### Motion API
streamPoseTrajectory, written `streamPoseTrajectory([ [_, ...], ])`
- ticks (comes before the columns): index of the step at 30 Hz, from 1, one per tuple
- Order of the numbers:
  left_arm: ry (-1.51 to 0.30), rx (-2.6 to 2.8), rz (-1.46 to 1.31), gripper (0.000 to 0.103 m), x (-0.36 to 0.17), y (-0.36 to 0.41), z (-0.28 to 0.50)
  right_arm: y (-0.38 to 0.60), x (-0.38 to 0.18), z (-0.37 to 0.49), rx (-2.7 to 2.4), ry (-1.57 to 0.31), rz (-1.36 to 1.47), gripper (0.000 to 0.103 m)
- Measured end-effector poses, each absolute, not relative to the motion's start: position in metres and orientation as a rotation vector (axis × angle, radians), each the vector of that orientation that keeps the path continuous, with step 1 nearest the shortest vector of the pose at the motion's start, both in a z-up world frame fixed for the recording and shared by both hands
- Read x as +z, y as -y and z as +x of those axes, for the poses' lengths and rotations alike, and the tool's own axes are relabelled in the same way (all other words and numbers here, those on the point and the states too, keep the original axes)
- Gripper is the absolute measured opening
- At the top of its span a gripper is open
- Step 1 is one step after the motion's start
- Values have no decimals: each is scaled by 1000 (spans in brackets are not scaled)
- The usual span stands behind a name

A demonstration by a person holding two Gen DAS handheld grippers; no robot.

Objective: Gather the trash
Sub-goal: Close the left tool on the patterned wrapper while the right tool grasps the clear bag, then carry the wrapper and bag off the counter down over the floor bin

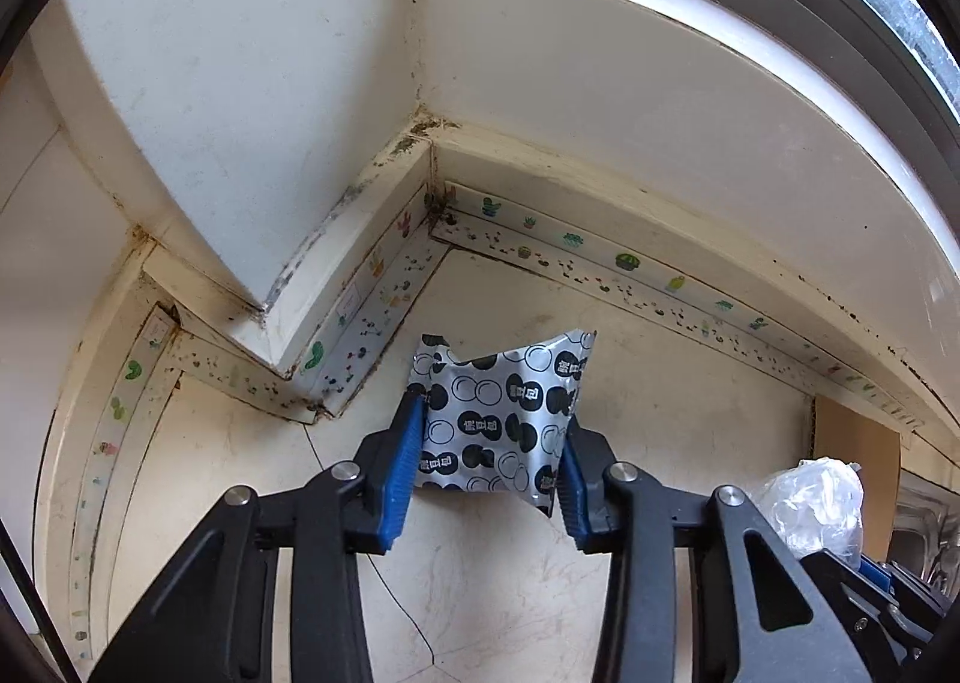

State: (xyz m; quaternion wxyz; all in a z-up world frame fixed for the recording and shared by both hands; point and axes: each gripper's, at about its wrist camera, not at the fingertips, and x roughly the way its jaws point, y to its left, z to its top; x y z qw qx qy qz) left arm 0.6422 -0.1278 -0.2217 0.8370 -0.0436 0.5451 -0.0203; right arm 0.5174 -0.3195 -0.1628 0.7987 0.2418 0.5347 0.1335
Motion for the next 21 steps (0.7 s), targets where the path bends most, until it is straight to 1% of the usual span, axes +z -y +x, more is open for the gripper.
streamPoseTrajectory([
  [3,-1152,-45,-125,33,-222,127,638,316,-165,516,285,-1147,520,27],
  [10,-1144,-63,-149,32,-212,126,606,307,-155,499,316,-1134,508,27],
  [16,-1144,-104,-108,32,-191,119,549,291,-137,460,379,-1136,492,27],
  [19,-1135,-138,-100,31,-171,117,509,283,-124,435,401,-1135,471,27],
  [21,-1132,-164,-111,31,-150,100,482,277,-115,414,414,-1134,453,27],
])
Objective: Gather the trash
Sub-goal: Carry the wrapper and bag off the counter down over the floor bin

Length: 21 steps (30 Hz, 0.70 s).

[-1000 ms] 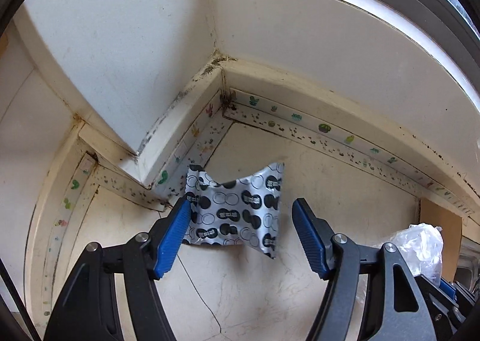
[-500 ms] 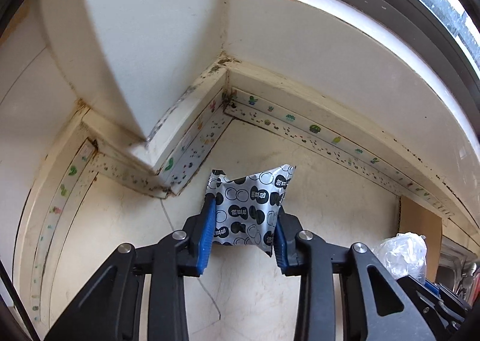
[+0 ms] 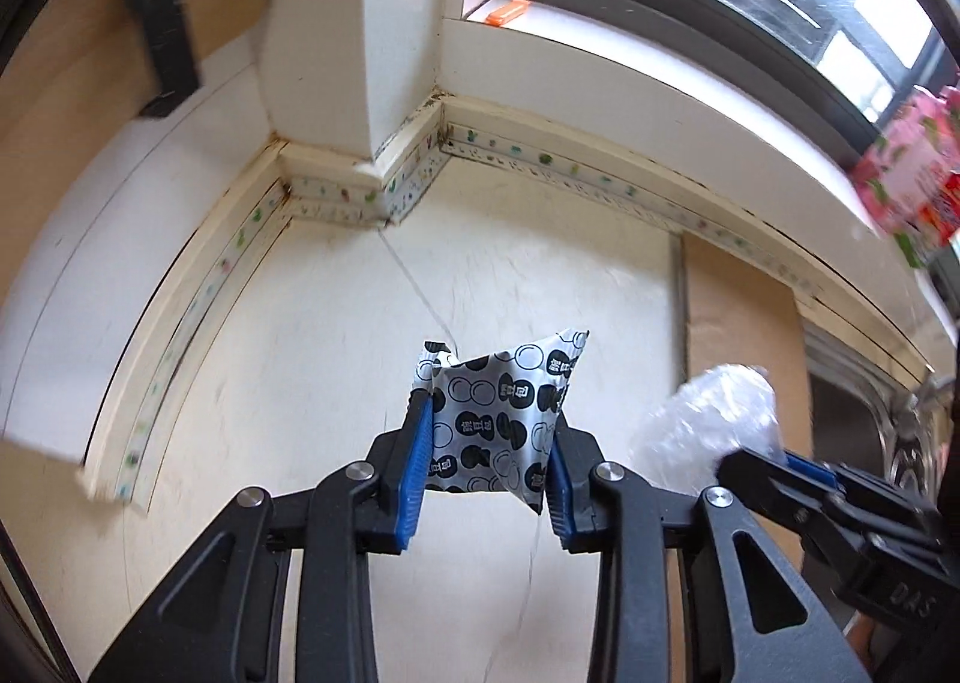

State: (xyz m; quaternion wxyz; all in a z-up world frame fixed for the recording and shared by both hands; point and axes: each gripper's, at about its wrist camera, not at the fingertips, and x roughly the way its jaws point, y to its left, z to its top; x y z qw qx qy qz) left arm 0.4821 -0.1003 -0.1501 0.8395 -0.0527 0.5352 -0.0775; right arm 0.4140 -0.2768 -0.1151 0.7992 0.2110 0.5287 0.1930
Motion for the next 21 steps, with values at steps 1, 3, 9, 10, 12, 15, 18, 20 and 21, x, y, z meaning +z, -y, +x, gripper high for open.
streamPoseTrajectory([
  [1,-1130,-174,-116,31,-143,94,467,274,-110,402,421,-1135,444,27],
  [3,-1123,-200,-130,31,-123,76,433,268,-99,381,429,-1135,428,27],
  [9,-1102,-284,-177,31,-81,46,349,251,-48,307,433,-1081,379,27],
  [10,-1100,-297,-187,31,-73,41,333,247,-39,293,431,-1070,374,27],
  [12,-1090,-315,-196,31,-58,30,300,240,-25,267,425,-1059,378,27],
  [15,-1068,-339,-193,31,-38,15,257,226,-9,225,426,-1051,370,27],
  [18,-1054,-370,-177,31,-27,3,215,209,3,183,417,-1038,345,27],
  [20,-1048,-386,-169,31,-24,-6,188,198,7,153,406,-1031,339,27],
  [21,-1047,-395,-167,31,-25,-12,175,193,8,141,402,-1030,339,27],
])
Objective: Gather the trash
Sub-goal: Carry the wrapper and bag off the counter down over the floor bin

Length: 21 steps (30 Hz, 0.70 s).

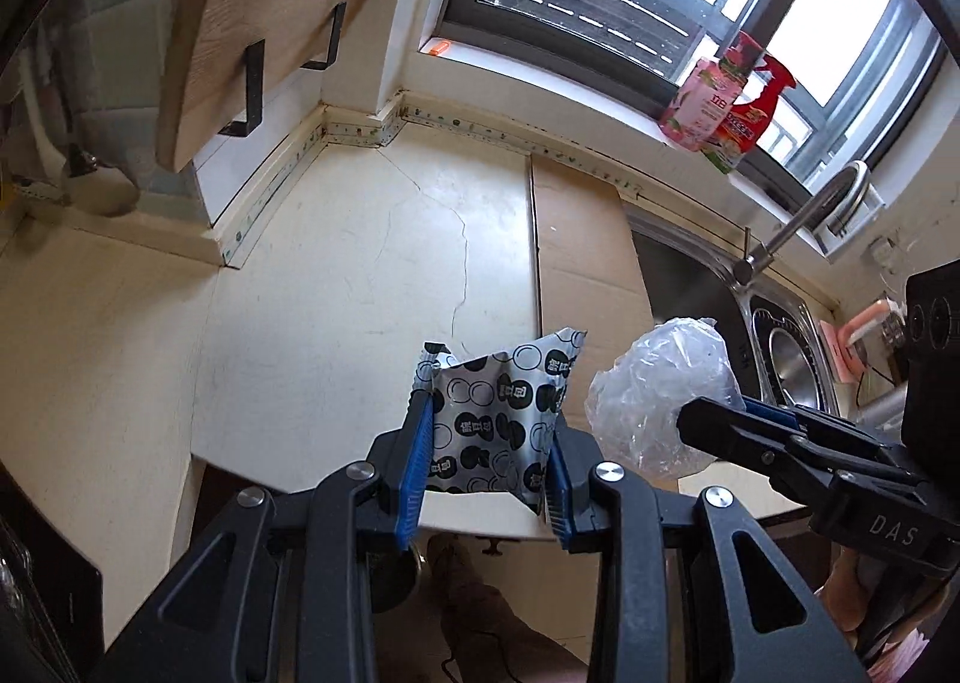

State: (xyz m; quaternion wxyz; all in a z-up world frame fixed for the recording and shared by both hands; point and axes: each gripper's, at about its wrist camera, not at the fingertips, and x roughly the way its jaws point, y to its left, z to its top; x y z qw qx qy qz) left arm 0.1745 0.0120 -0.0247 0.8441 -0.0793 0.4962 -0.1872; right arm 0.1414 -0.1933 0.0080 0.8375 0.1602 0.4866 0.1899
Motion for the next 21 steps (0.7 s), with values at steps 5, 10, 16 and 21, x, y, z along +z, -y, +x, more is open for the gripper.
streamPoseTrajectory([
  [5,-1070,-425,-171,31,-35,-42,117,167,0,83,383,-1044,344,27],
  [10,-1108,-418,-148,31,-64,-67,71,142,-23,38,370,-1098,341,27],
  [16,-1176,-364,-117,31,-113,-87,37,117,-70,5,359,-1204,321,28],
  [21,-1236,-280,-40,31,-175,-93,22,102,-130,0,329,-1275,297,29],
])
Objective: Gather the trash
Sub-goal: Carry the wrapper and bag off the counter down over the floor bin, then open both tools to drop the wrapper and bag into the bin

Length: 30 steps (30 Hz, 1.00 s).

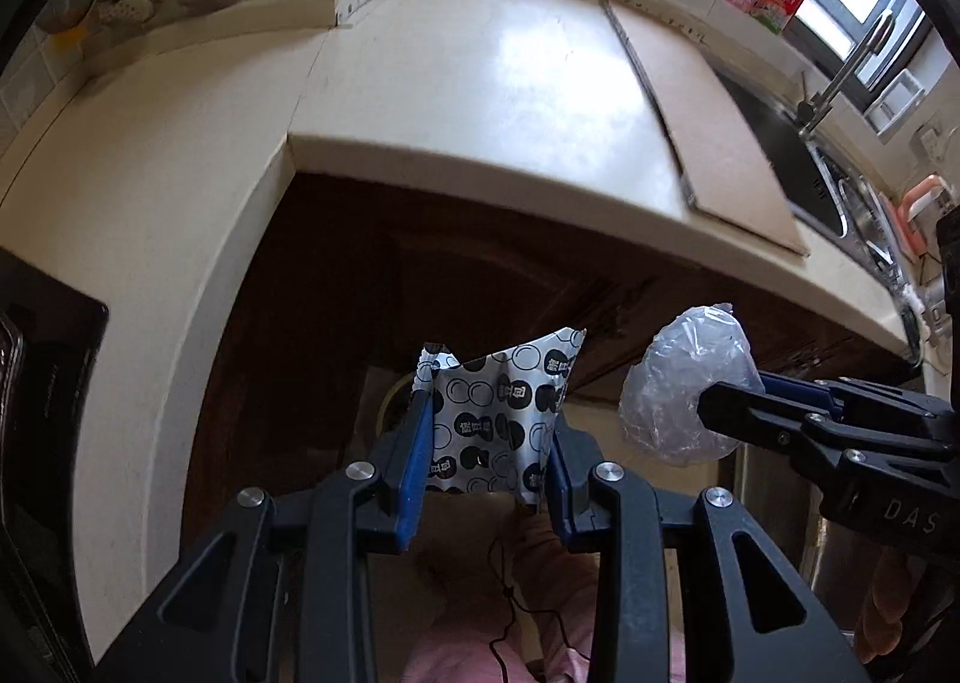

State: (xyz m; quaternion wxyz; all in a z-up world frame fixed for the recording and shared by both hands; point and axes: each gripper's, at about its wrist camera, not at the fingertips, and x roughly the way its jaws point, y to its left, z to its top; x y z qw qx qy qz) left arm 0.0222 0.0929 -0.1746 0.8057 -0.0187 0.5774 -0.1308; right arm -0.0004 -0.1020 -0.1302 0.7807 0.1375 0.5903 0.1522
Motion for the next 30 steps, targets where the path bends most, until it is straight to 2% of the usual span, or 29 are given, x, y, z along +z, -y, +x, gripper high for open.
streamPoseTrajectory([
  [10,-1403,-204,-99,32,-361,-102,36,83,-311,13,277,-1409,260,32],
  [15,-1423,-212,-132,33,-430,-107,51,76,-393,24,283,-1471,231,32],
  [17,-1438,-207,-142,34,-455,-109,57,74,-420,29,286,-1486,238,37],
  [19,-1453,-199,-137,42,-473,-106,62,73,-440,34,286,-1497,224,44],
  [21,-1454,-162,-117,54,-486,-105,63,71,-453,36,287,-1498,214,48],
  [22,-1457,-151,-113,56,-492,-106,64,71,-458,37,281,-1496,203,52],
  [24,-1472,-124,-117,69,-501,-110,67,72,-465,38,280,-1495,199,60],
  [26,-1482,-101,-136,79,-508,-117,69,77,-470,39,283,-1490,203,72],
  [30,-1495,-79,-144,80,-516,-126,68,79,-469,41,271,-1477,184,75],
])
